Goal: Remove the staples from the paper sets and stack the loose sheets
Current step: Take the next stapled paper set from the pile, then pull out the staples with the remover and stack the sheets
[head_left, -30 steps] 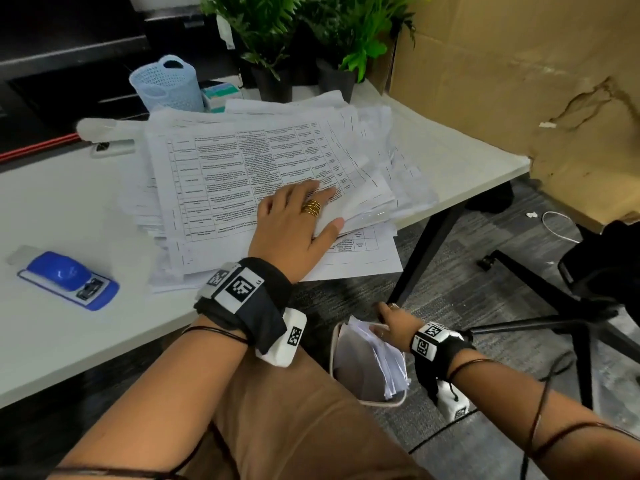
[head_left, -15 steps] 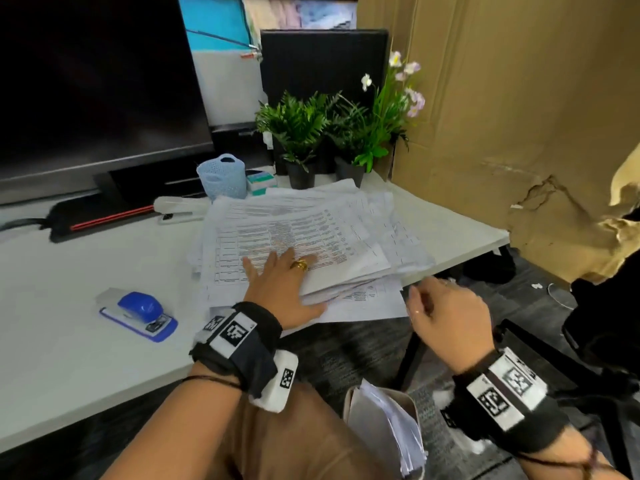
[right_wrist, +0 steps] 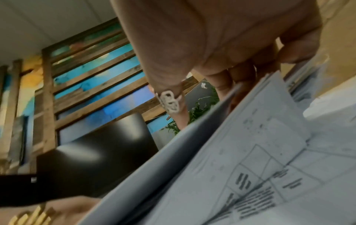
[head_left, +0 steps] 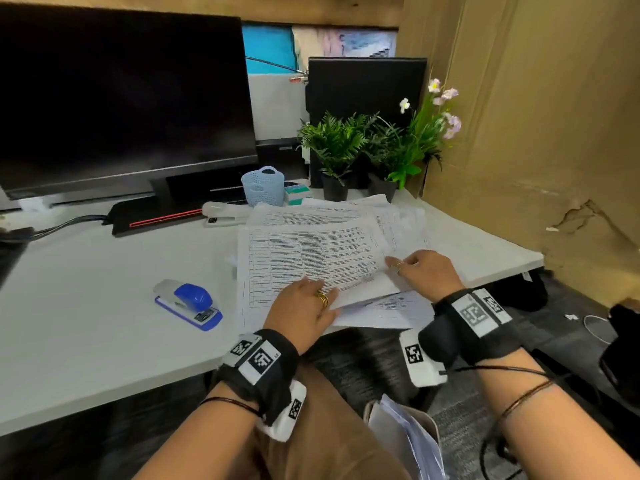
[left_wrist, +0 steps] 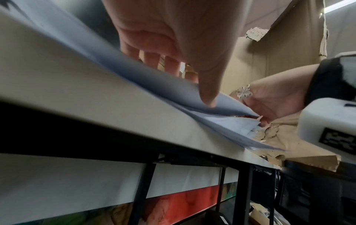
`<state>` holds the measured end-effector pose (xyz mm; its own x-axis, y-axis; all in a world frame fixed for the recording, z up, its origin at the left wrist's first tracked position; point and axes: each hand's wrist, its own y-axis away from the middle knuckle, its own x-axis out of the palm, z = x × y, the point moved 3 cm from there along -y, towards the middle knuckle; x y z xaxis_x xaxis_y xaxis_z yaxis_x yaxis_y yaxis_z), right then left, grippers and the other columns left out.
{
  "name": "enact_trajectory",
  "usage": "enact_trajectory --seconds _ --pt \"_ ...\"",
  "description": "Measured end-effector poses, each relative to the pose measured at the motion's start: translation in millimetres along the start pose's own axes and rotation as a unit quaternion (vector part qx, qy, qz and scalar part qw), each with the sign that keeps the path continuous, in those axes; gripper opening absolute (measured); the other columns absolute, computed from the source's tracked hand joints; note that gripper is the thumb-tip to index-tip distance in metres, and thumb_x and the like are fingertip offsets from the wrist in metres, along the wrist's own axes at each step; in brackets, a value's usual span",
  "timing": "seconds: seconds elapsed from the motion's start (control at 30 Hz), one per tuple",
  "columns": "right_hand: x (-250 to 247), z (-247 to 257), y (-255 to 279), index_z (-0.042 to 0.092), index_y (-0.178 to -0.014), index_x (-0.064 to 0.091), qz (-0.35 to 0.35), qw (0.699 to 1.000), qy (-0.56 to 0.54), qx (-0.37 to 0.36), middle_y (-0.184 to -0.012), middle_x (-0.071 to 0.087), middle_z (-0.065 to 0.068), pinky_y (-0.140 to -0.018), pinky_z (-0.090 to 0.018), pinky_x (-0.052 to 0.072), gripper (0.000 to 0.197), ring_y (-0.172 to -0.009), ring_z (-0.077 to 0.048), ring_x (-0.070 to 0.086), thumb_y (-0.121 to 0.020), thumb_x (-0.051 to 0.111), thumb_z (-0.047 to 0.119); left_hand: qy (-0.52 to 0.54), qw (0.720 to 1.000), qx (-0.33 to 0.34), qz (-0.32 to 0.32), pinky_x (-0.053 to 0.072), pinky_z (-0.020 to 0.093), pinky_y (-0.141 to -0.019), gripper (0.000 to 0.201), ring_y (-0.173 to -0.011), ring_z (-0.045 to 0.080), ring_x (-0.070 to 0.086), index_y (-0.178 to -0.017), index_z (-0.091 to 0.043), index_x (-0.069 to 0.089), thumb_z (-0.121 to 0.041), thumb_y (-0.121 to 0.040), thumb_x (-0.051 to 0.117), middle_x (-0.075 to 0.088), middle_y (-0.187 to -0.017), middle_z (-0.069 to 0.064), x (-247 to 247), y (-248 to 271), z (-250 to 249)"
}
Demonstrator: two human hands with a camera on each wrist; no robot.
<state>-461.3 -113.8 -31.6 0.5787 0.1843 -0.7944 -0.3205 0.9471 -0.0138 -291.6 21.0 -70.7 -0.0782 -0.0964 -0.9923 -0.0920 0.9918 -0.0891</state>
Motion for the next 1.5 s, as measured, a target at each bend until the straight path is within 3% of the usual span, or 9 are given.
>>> enact_trajectory --seconds 0.1,0.2,0.43,0.63,0.77,0.9,1.1,1.33,1.5 --pt "4 5 2 0.016 -0.07 0.048 0.007 0.994 0.103 0.029 -0.073 0.048 -0.002 -0.066 -0.033 0.037 0.046 -0.087 -0.027 0.052 -0.077 0.065 0.058 0.044 0.999 -0.008 0.019 0.004 0.028 -0.113 0.06 -0.143 0.022 0.009 -0.146 -0.027 0.026 -0.053 -0.094 0.04 0.019 -0.155 0.0 8 3 4" --pt "4 13 7 0.016 -0.104 0.06 -0.057 0.984 0.166 0.001 -0.117 0.05 -0.01 -0.092 -0.036 0.034 0.04 -0.117 -0.031 0.04 -0.08 0.068 0.046 0.117 0.992 -0.015 0.035 -0.001 0.027 -0.113 0.066 -0.144 0.017 0.005 -0.146 -0.026 0.027 -0.055 -0.09 0.046 0.015 -0.156 -0.004 4 9 7" --pt "-1 28 21 0.01 -0.111 0.06 -0.112 0.961 -0.179 -0.181 -0.092 0.063 -0.003 -0.062 -0.014 0.038 0.029 -0.083 -0.019 0.058 -0.087 0.055 -0.005 0.097 0.967 -0.168 -0.165 0.014 0.036 -0.116 0.057 -0.142 0.024 0.014 -0.143 -0.022 0.037 -0.046 -0.092 0.049 0.018 -0.155 0.004 -37 19 58" --pt "0 37 26 0.023 -0.097 0.06 -0.032 0.907 -0.38 -0.177 -0.097 0.067 0.003 -0.075 -0.016 0.054 0.035 -0.089 -0.012 0.064 -0.09 0.05 -0.01 0.338 0.826 -0.301 -0.336 0.026 0.039 -0.112 0.085 -0.137 0.029 0.026 -0.15 -0.016 0.006 -0.036 -0.087 0.061 0.017 -0.154 0.005 -81 46 110" --pt "21 51 30 0.022 -0.101 0.06 0.04 0.892 -0.417 -0.169 -0.109 0.067 -0.005 -0.091 -0.035 0.05 0.035 -0.102 -0.022 0.063 -0.091 0.048 -0.009 0.426 0.76 -0.323 -0.369 0.037 0.026 -0.091 0.062 -0.115 0.022 0.052 -0.145 -0.01 0.027 -0.027 -0.092 0.056 0.044 -0.126 -0.006 -94 70 130" --pt "38 70 39 0.023 -0.103 0.059 0.085 0.893 -0.4 -0.19 -0.109 0.067 0.001 -0.091 -0.027 0.05 0.034 -0.101 -0.01 0.064 -0.091 0.05 -0.007 0.458 0.714 -0.34 -0.406 0.042 0.025 -0.086 0.04 -0.104 0.016 0.053 -0.132 -0.013 0.045 -0.016 -0.093 0.055 0.054 -0.115 0.001 -98 105 150" --pt "70 132 51 0.021 -0.093 0.063 0.176 0.928 -0.216 -0.248 -0.093 0.066 0.001 -0.068 -0.026 0.05 0.01 -0.082 -0.015 0.064 -0.093 0.055 0.026 0.352 0.74 -0.386 -0.423 0.039 0.025 -0.086 0.03 -0.101 0.018 0.053 -0.122 -0.013 0.053 -0.01 -0.092 0.056 0.057 -0.109 0.0 -108 179 190" --pt "136 245 32 0.002 -0.102 0.067 0.117 0.935 0.038 -0.334 -0.109 0.066 -0.016 -0.09 -0.033 0.042 0.026 -0.105 -0.03 0.058 -0.093 0.05 0.02 0.283 0.789 -0.419 -0.348 0.038 0.024 -0.086 0.027 -0.098 0.021 0.053 -0.117 -0.008 0.056 -0.006 -0.091 0.052 0.06 -0.109 0.008 -96 229 209" --pt "193 270 40 0.004 -0.106 0.061 0.248 0.89 0.245 -0.293 -0.108 0.061 -0.015 -0.082 -0.031 0.043 0.062 -0.101 -0.032 0.058 -0.083 0.054 0.061 0.269 0.793 -0.447 -0.315 0.042 0.033 -0.092 0.024 -0.103 0.027 0.056 -0.114 -0.012 0.056 -0.01 -0.09 0.05 0.063 -0.113 0.009 -88 245 215"
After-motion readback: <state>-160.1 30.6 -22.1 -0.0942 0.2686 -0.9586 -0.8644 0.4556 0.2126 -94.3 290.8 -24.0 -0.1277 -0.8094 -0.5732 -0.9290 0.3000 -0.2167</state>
